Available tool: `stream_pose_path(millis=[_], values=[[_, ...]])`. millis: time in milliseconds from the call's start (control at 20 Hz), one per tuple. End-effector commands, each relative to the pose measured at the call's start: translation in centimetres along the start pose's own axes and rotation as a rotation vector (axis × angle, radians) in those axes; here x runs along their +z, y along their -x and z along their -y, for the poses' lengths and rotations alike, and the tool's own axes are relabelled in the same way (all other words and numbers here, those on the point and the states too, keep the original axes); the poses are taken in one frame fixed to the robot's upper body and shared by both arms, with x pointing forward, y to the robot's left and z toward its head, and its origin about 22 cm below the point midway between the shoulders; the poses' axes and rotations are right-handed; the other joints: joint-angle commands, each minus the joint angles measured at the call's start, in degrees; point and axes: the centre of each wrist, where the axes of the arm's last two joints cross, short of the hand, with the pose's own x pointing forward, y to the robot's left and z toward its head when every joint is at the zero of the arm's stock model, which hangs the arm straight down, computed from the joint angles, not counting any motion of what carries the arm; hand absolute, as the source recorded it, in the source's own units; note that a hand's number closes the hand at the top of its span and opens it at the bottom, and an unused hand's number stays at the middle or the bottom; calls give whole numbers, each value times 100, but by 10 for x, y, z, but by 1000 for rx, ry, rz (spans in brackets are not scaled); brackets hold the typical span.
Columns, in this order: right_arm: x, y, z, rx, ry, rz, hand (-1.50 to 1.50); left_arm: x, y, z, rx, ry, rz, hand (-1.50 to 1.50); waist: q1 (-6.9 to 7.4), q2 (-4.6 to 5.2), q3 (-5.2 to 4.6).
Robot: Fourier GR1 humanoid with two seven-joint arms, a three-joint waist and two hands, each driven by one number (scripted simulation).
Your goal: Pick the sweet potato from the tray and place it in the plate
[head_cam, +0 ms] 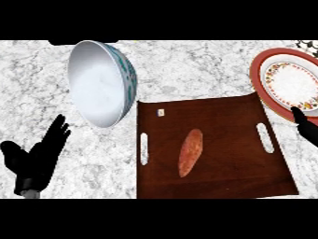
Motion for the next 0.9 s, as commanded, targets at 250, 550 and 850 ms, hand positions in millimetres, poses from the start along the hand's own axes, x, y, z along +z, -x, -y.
stream_pose_path(millis=[250, 550, 850], values=[[83, -10, 9, 104, 57, -1, -150, -14, 10, 45, 2, 88, -79, 0, 287, 21, -3], [88, -31, 15, 373, -306, -165, -150, -8, 17, 41, -11, 98, -80, 0, 364, 46, -34], [77, -91, 1, 498, -391, -230, -150, -12, 13, 29, -5, 112, -75, 0, 490, 50, -33]])
